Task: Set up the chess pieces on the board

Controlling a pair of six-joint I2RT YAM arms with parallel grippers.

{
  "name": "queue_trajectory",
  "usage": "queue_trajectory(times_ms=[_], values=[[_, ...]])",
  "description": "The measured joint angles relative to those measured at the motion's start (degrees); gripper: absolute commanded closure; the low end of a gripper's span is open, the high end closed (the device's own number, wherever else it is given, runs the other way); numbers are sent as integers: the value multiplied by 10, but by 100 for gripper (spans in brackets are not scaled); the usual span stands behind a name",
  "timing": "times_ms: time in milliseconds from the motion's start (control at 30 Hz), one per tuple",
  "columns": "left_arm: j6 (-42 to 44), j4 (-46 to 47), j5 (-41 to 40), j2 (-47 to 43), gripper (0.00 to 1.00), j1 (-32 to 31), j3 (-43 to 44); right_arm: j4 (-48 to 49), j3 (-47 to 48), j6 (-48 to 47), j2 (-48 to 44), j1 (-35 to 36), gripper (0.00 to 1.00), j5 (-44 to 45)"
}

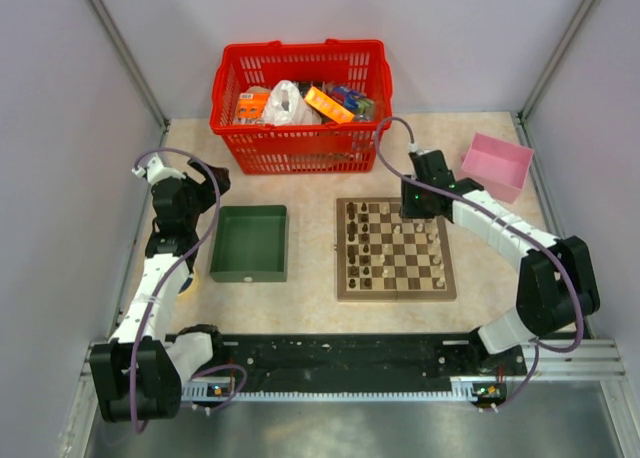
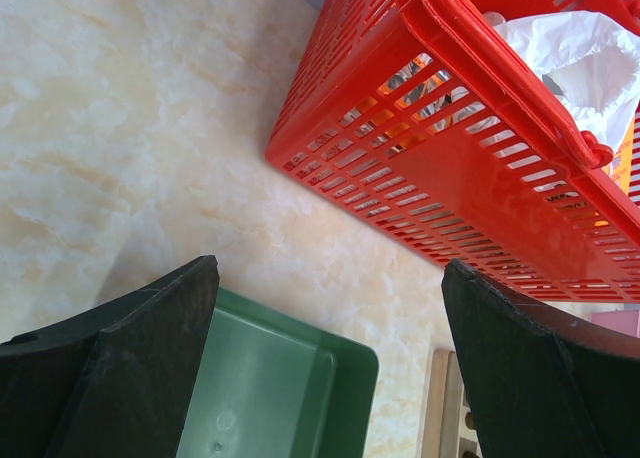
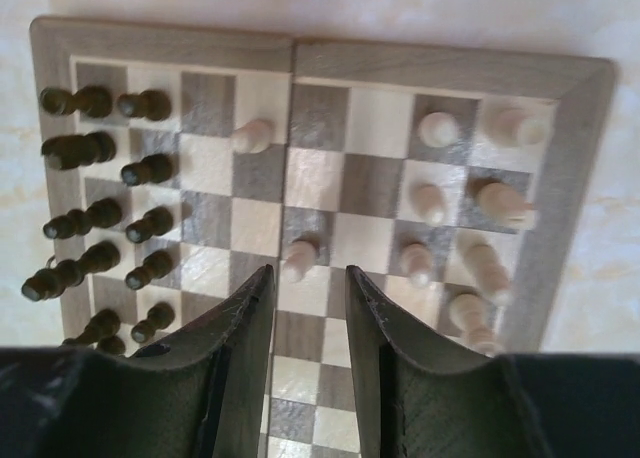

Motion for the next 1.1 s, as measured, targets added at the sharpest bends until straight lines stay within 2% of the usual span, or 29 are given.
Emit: queue_trajectory(times_ms=[200,533,867,1100], values=[[0,0,0,0,1,0,0,-1,3,5,42,48,64,-6],[-1,0,0,0,1,1,-1,-3,3,9,67,57,64,1],[-3,3,0,0,1,1,-1,-4,3,9,74,58,74,14],[-3,4,0,0,1,1,-1,-5,3,7,79,58,86,25]])
